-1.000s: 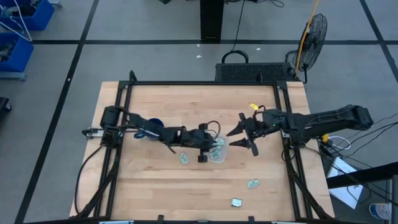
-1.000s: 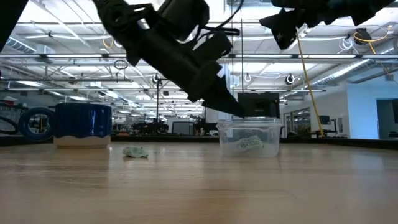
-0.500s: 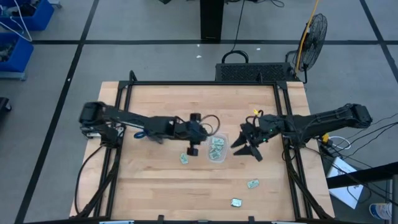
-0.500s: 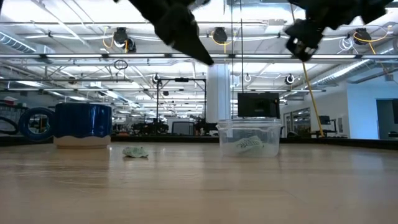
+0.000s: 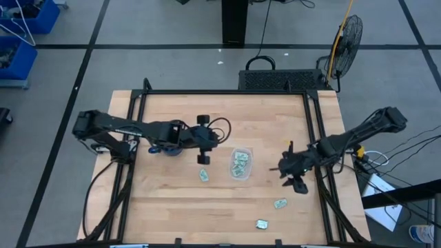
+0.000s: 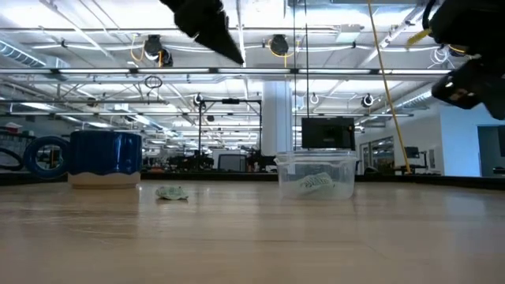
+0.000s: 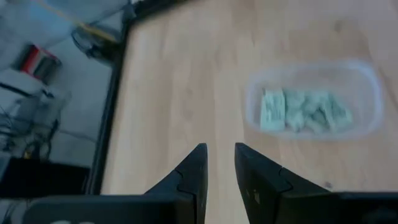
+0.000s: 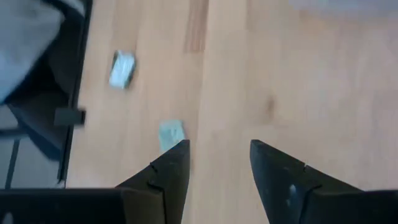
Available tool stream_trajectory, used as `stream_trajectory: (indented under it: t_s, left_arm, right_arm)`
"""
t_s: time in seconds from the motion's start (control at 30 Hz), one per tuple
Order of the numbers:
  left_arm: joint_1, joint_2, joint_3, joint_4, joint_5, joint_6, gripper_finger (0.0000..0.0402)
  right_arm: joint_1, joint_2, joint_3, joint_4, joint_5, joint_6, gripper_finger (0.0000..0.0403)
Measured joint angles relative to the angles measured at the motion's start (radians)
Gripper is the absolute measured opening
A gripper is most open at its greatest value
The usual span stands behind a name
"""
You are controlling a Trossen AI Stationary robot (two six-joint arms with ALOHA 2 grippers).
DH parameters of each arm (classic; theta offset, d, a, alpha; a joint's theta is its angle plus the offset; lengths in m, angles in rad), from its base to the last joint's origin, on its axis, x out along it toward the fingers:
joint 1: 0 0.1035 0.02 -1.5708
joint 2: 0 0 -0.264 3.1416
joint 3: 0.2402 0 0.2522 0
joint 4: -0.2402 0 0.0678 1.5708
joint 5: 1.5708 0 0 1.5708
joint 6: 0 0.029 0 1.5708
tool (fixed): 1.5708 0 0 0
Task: Pick and place Stevia / Truvia into bins
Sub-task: Put the stevia packet into the transparent container
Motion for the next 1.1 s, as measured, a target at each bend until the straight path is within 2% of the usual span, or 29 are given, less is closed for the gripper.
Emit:
stream_trajectory:
  t_s: [0.1, 0.2, 0.27, 0.43, 0.5, 0.6, 0.73, 0.97, 1.1]
  left_arm:
    - [0.001, 0.002, -0.005, -0.026, 0.001, 0.000, 0.0088]
    - [0.001, 0.001, -0.004, -0.018, 0.001, -0.001, 0.0088]
    - [0.001, 0.002, -0.004, -0.017, 0.001, -0.007, 0.0088]
    - [0.001, 0.002, -0.003, -0.020, 0.002, -0.012, 0.0088]
    - [0.001, 0.002, -0.003, -0.019, 0.001, -0.027, 0.0088]
    - [0.001, 0.002, -0.003, -0.008, 0.001, -0.051, 0.0088]
    - [0.001, 0.002, -0.003, -0.008, 0.001, -0.078, 0.0088]
    - [0.001, 0.002, -0.003, -0.009, 0.001, -0.109, 0.0088]
    - [0.001, 0.002, -0.003, -0.008, 0.001, -0.112, 0.0088]
  right_arm:
    - [0.026, 0.013, -0.009, -0.002, 0.001, 0.026, 0.0160]
    - [0.024, 0.028, -0.039, 0.099, 0.061, 0.010, 0.0160]
    - [0.023, 0.036, -0.066, 0.160, 0.081, 0.058, 0.0160]
    - [0.061, 0.073, -0.120, 0.236, 0.040, 0.093, 0.0168]
    - [0.098, 0.102, -0.124, 0.259, 0.002, 0.052, 0.0172]
    - [0.164, 0.148, -0.112, 0.333, 0.008, -0.020, 0.0172]
    - [0.232, 0.214, -0.079, 0.355, 0.097, -0.025, 0.0170]
    - [0.359, 0.352, -0.050, 0.354, 0.177, 0.019, 0.0169]
    - [0.403, 0.414, -0.048, 0.342, 0.309, 0.019, 0.0169]
